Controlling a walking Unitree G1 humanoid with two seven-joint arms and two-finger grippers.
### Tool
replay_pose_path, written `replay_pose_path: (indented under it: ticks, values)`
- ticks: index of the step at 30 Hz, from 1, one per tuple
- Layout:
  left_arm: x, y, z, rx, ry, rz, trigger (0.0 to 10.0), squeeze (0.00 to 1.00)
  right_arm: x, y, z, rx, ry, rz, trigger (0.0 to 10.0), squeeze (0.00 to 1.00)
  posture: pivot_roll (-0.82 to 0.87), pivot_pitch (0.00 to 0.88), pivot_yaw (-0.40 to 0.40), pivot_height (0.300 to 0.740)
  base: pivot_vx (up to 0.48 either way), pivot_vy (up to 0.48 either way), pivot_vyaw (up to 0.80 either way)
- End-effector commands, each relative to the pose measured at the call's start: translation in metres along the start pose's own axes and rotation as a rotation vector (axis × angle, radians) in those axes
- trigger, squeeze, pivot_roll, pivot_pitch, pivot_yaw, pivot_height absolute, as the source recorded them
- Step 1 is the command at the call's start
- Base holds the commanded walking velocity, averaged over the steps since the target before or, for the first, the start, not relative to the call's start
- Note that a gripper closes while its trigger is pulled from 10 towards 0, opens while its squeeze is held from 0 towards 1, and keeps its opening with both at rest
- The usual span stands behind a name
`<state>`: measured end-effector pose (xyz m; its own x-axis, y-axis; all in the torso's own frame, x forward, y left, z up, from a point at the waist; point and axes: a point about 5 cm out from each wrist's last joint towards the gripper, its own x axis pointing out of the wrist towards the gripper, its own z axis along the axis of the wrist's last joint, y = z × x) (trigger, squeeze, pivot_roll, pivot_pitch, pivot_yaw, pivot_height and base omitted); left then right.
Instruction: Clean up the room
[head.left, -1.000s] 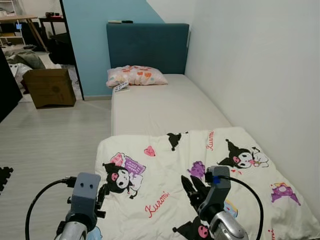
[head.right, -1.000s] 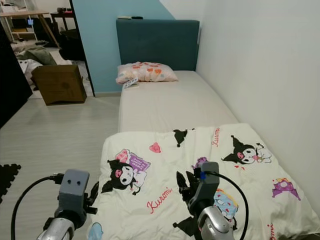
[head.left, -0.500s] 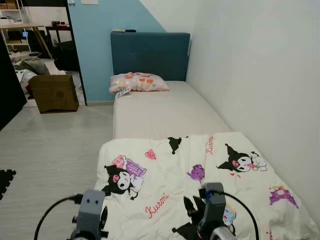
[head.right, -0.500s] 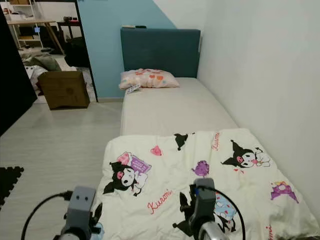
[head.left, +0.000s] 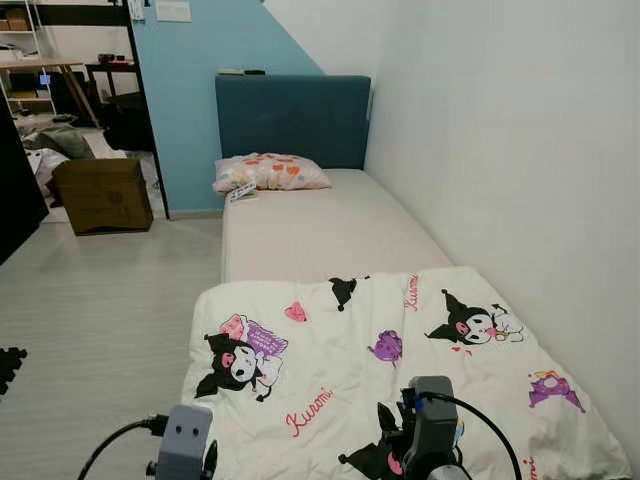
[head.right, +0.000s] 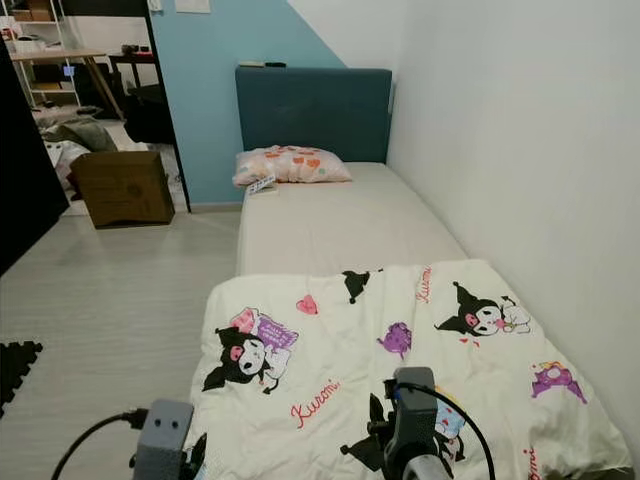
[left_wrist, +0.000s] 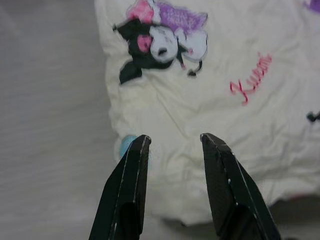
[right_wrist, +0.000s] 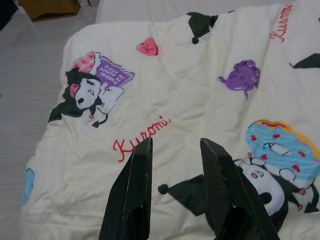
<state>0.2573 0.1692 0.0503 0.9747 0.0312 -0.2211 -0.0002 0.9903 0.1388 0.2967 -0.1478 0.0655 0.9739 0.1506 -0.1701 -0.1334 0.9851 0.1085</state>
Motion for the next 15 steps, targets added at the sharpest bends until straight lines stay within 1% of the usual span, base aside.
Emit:
replay_pose_path:
  ticks: [1, 2, 4, 5, 7, 10, 12, 14, 15]
  values:
    - [0.000, -0.006, -0.015, 0.026, 0.059, -0.035, 10.0, 0.00, -0.003, 0.001, -0.019, -0.005, 0.068, -0.023, 10.0, 0.00, 0.06, 0.130, -0.057, 0.688, 0.000, 0.000, 0.00]
    - [0.002, -0.008, -0.016, 0.030, 0.069, -0.050, 10.0, 0.00, -0.004, -0.001, -0.024, -0.015, 0.094, -0.044, 10.0, 0.00, 0.06, 0.129, -0.057, 0.688, 0.000, 0.000, 0.00]
    - [0.002, -0.008, -0.016, 0.030, 0.069, -0.050, 10.0, 0.00, -0.004, -0.001, -0.024, -0.015, 0.094, -0.044, 10.0, 0.00, 0.06, 0.129, -0.057, 0.688, 0.000, 0.000, 0.00]
    - [0.004, -0.010, -0.015, 0.028, 0.071, -0.058, 10.0, 0.00, -0.004, -0.003, -0.028, -0.014, 0.110, -0.067, 10.0, 0.00, 0.06, 0.130, -0.057, 0.688, 0.000, 0.000, 0.00]
    - [0.005, -0.010, -0.015, 0.013, 0.072, -0.053, 10.0, 0.00, -0.006, -0.012, -0.034, 0.015, 0.134, -0.132, 10.0, 0.00, 0.06, 0.128, -0.047, 0.688, 0.000, 0.000, 0.00]
    - [0.004, -0.008, -0.018, 0.007, 0.078, -0.049, 10.0, 0.00, -0.007, -0.017, -0.038, 0.035, 0.146, -0.162, 10.0, 0.00, 0.06, 0.124, -0.043, 0.688, 0.000, 0.000, 0.00]
    - [0.003, -0.007, -0.029, 0.004, 0.103, -0.057, 10.0, 0.00, -0.011, -0.024, -0.048, 0.045, 0.179, -0.194, 10.0, 0.00, 0.05, 0.116, -0.040, 0.688, 0.000, 0.000, 0.00]
    - [0.003, -0.007, -0.033, 0.001, 0.114, -0.063, 10.0, 0.00, -0.012, -0.025, -0.051, 0.039, 0.189, -0.197, 10.0, 0.00, 0.05, 0.116, -0.040, 0.688, 0.000, 0.000, 0.00]
    - [0.003, -0.007, -0.039, 0.006, 0.139, -0.067, 10.0, 0.00, -0.013, -0.024, -0.056, 0.033, 0.208, -0.190, 10.0, 0.00, 0.05, 0.113, -0.039, 0.688, 0.000, 0.000, 0.00]
